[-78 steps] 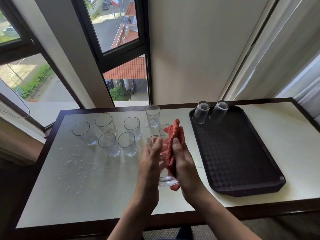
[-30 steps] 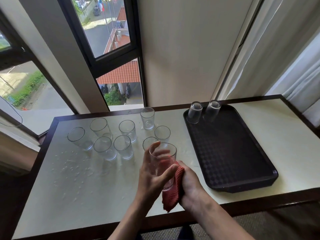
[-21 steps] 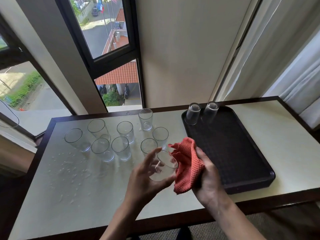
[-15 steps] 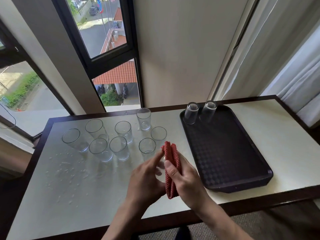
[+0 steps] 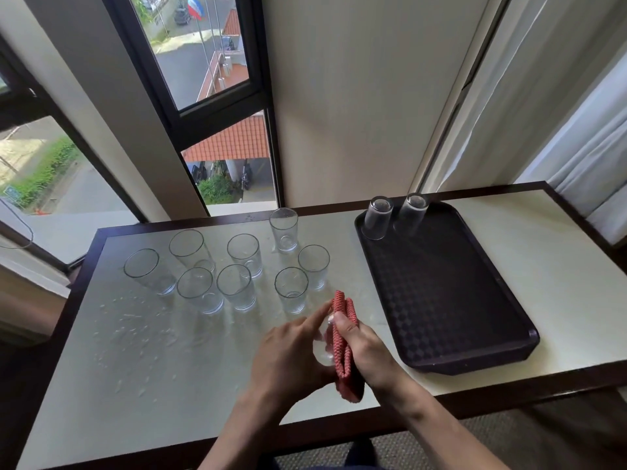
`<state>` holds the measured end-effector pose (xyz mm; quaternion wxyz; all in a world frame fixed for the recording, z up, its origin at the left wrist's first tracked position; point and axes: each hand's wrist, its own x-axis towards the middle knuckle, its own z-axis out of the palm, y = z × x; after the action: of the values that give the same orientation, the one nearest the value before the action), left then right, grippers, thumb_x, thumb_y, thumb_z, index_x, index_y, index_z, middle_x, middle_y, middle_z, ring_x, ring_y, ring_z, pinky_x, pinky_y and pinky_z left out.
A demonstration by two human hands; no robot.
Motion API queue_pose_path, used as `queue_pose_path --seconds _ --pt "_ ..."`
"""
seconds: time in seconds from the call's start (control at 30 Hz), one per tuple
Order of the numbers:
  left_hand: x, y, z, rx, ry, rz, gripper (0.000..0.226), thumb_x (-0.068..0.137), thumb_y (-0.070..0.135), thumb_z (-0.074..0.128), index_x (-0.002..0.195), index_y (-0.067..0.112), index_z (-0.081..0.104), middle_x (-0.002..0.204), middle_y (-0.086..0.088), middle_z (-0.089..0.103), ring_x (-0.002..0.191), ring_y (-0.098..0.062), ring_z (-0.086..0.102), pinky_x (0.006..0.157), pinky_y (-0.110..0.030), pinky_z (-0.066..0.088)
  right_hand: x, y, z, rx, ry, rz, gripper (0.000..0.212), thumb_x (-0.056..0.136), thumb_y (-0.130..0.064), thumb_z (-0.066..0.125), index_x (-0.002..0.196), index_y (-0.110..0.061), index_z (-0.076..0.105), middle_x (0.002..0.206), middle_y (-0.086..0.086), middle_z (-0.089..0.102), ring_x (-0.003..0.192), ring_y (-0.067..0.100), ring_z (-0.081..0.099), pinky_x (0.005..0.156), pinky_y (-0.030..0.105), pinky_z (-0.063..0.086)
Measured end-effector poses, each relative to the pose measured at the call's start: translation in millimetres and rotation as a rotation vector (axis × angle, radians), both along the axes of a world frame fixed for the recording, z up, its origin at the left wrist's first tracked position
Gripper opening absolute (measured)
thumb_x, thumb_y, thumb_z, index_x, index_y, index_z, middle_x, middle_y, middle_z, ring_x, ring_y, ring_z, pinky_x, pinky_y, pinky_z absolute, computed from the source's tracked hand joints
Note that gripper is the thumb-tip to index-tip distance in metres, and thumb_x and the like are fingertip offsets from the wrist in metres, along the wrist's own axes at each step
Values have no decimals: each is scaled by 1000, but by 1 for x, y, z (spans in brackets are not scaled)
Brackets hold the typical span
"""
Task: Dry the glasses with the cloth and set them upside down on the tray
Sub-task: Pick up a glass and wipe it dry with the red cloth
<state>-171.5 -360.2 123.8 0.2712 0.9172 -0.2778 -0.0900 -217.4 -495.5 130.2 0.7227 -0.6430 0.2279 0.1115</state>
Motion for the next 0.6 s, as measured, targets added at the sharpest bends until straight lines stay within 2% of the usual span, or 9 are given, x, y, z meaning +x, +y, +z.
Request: queue_pose_path --seconds 0.1,0.13,0.23,0.33,0.4,0.5,0.57,0.6 --pt "-12 0 -14 -3 -34 -31 91 69 60 68 151 49 32 111 12 71 93 -14 68 82 -28 49 7 -4 -12 184 120 -138 40 101 -37 48 87 -4 66 69 9 70 61 23 66 55 29 52" --pt "-15 2 -18 -35 -30 -30 90 68 61 67 150 49 35 107 12 72 90 -15 69 80 -30 52 7 -4 -16 207 138 -141 43 101 -36 49 86 0 67 68 13 69 61 27 64 53 30 53" --pt "-18 11 -26 -94 42 -15 84 64 64 67 144 51 44 96 13 73 80 -10 69 75 -29 54 10 -2 -35 144 165 -88 49 101 -36 49 84 6 69 70 19 69 63 31 65 65 36 55" --pt "-16 26 -33 -181 235 10 78 56 67 74 128 63 45 89 18 71 74 -5 66 72 -19 53 15 1 -53 -9 172 -65 48 102 -35 49 74 -4 72 70 12 72 62 23 66 64 30 53" --pt "-14 39 -40 -261 350 66 82 51 65 78 127 59 49 88 17 72 72 -4 66 74 -20 54 18 3 -66 -264 161 -39 42 101 -37 48 82 -10 72 82 10 74 76 24 69 71 28 50" --pt "-11 60 -51 -365 439 197 88 47 61 84 129 49 55 90 9 75 70 -3 68 77 -23 58 16 6 -90 -810 99 90 39 101 -41 44 106 -10 67 105 10 69 101 27 63 80 29 43" --pt "-10 72 -57 -438 464 307 85 44 60 86 123 48 57 88 4 76 69 -7 70 75 -23 59 12 11 -105 -1083 21 224 41 101 -43 42 113 -10 62 112 8 63 106 28 58 88 35 44" --pt "-10 78 -59 -465 472 353 83 43 60 86 121 49 58 87 2 75 69 -9 71 74 -23 59 11 15 -112 -1213 -17 289 41 100 -44 41 111 -11 62 109 7 62 103 28 58 87 37 47"
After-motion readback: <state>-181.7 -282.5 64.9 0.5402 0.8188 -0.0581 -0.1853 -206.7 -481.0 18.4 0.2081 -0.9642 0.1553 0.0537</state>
